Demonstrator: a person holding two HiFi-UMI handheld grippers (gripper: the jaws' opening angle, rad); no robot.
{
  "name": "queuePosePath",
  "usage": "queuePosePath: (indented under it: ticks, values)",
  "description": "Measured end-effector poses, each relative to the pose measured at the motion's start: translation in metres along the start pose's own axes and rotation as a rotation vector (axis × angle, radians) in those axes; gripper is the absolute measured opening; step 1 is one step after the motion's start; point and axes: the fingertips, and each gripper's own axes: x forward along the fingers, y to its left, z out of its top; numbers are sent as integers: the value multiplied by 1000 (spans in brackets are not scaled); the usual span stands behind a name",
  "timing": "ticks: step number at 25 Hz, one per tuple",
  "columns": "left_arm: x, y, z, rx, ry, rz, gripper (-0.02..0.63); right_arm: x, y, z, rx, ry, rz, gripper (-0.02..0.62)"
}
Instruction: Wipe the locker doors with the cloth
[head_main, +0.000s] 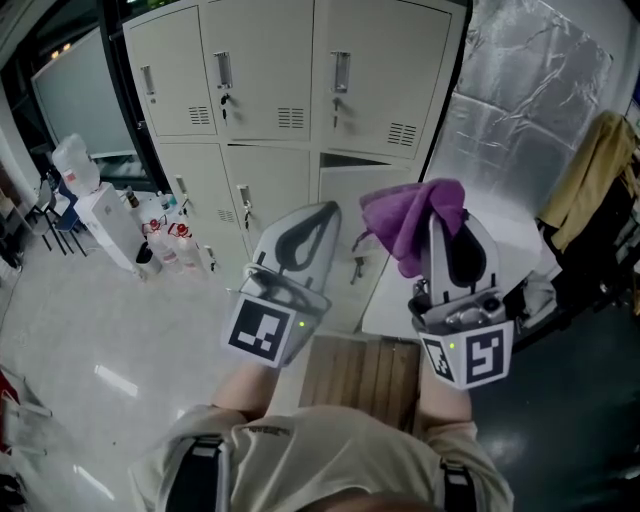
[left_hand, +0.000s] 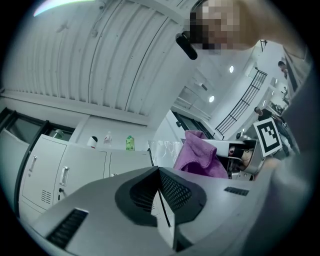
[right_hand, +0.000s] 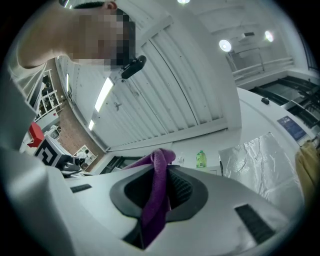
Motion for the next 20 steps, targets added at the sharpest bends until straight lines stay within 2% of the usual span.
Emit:
queuePosePath:
  ticks: [13,20]
  values:
    - [8,-18,-7,27,21,55,2,-11,-20,-14,23,13,53,51]
    - [25,-17,-12,24,23,64,2,10,-38,-21,22,-12,67,51]
